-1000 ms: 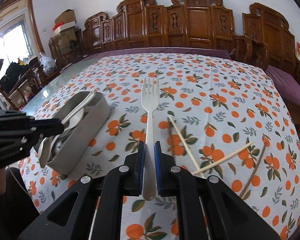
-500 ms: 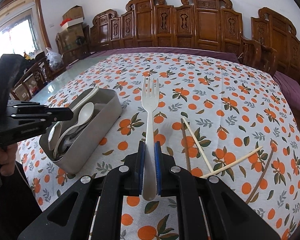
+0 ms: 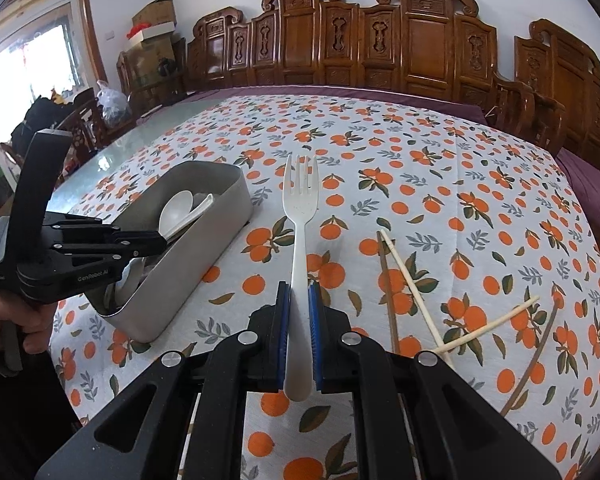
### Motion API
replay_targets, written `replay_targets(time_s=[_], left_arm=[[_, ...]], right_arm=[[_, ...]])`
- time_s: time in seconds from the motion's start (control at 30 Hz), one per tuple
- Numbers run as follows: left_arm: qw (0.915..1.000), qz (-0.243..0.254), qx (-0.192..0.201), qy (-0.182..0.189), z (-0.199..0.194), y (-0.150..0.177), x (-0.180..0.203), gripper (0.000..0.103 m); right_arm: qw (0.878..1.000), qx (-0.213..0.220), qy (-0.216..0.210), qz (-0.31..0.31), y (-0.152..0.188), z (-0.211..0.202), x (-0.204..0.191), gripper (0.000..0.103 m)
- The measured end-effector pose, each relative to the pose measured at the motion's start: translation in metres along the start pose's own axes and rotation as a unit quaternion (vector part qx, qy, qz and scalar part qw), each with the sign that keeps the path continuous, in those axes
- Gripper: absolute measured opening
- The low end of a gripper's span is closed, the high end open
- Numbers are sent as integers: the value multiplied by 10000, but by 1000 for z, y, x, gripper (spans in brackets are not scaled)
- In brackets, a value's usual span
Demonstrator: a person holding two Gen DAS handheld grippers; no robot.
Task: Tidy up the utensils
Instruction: 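Carry the white plastic spoon into the grey tray and open the left gripper, then lower the white plastic fork into the grey tray and open the right gripper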
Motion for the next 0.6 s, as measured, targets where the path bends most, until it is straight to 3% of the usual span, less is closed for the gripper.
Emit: replay_targets(time_s=[0.27, 0.37, 0.6], left_arm=[[9997, 1, 243, 101, -12, -5, -5, 7], [9993, -39, 342, 161, -21, -6, -11, 15], [9978, -146, 607, 207, -41, -10, -32, 21]], right_arm=[[10000, -54, -23, -28, -4, 14, -9, 11], [10000, -14, -38, -4, -7, 16, -14, 11], [9997, 155, -194, 18, -20, 17, -38, 11]])
Point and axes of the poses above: each gripper's, at about its wrist camera, not at the fingertips, and z roughly the way its jaws point, x to its right, y to its underside, the point moved 9 cm from there along z, roughly the way its jaws point, and after that the axes turned 15 degrees about -y, right-handed, at the moved point
